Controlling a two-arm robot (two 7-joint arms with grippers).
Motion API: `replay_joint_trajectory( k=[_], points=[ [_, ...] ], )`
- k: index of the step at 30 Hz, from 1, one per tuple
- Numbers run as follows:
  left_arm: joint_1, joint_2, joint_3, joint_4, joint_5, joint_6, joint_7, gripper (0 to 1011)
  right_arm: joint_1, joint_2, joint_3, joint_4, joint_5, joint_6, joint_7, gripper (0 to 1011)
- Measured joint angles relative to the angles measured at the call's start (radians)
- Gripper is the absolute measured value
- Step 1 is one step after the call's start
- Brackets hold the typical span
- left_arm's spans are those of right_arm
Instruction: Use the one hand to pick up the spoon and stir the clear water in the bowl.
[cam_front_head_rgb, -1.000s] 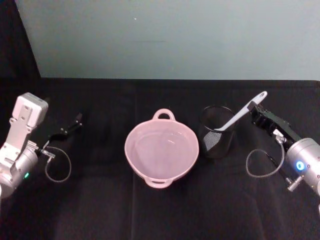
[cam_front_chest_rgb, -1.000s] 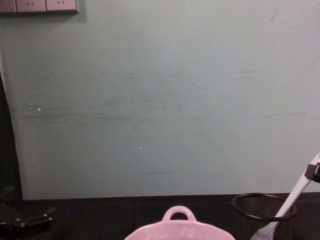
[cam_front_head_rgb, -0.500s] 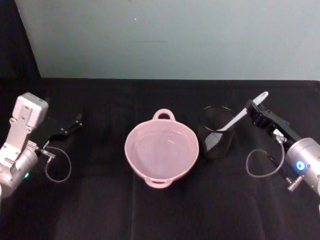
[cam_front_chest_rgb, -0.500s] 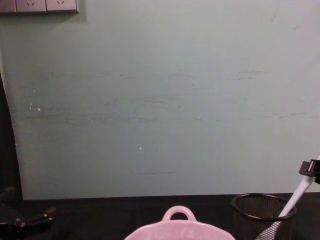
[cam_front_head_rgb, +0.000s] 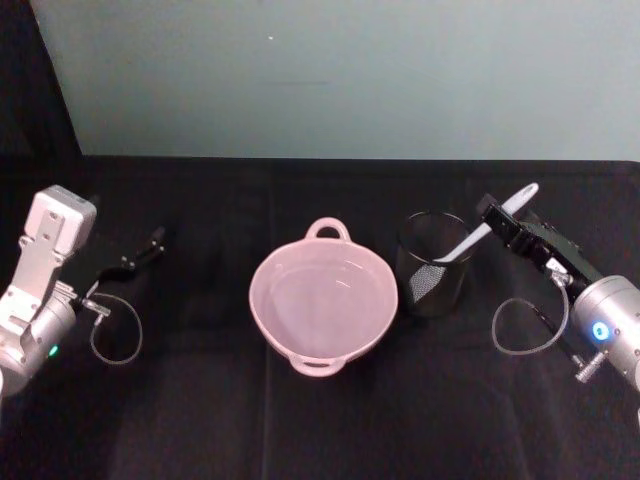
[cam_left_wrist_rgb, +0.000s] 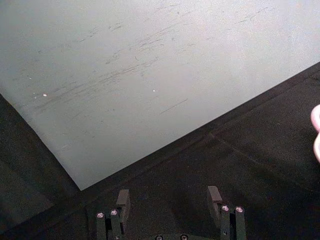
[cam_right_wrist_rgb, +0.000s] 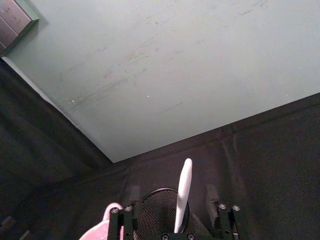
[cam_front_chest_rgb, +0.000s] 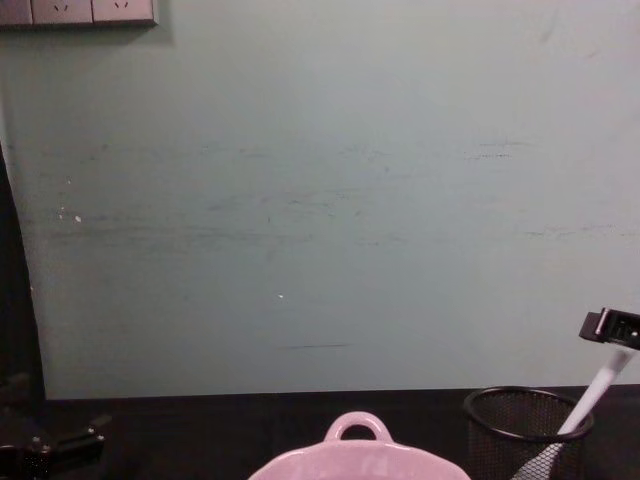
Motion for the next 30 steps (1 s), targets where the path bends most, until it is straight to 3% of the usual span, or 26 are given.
replay_joint_trajectory(
  k=[5,8,16,20,23,30],
  points=[
    [0.0,0.0,0.0,0.0,0.0,0.0,0.0,1011,0.0,0.003,-0.003,0.0,-0.002,0.001,-0.001,909],
    [0.0,0.0,0.0,0.0,0.0,0.0,0.0,1011,-0.01,0.028,-0.014,-0.021,-0.005,0.01,-0.009,1003],
    [0.0,0.0,0.0,0.0,0.0,0.0,0.0,1011,-0.083,0.077,-0.017,-0.122,-0.008,-0.004,-0.018,1003],
    [0.0,0.0,0.0,0.0,0.0,0.0,0.0,1011,-0.137,0.104,-0.028,-0.175,-0.042,-0.039,-0.026,1003],
    [0.0,0.0,0.0,0.0,0.0,0.0,0.0,1011,-0.193,0.122,-0.026,-0.213,-0.095,-0.083,-0.037,1002],
    [0.0,0.0,0.0,0.0,0.0,0.0,0.0,1011,-0.27,0.133,-0.009,-0.216,-0.223,-0.201,-0.052,1002]
  ],
)
